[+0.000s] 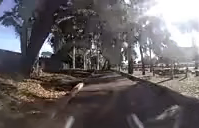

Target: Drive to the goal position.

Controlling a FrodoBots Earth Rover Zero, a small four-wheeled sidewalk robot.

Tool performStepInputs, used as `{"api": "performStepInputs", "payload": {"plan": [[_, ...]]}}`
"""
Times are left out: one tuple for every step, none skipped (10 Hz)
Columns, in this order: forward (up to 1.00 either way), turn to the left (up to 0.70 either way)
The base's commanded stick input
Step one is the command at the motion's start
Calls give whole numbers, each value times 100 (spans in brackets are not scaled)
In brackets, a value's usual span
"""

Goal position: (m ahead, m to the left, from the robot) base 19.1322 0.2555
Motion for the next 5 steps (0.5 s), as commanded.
{"api": "performStepInputs", "payload": {"plan": [[70, 0], [80, 0], [85, 0], [85, 0], [85, 0]]}}
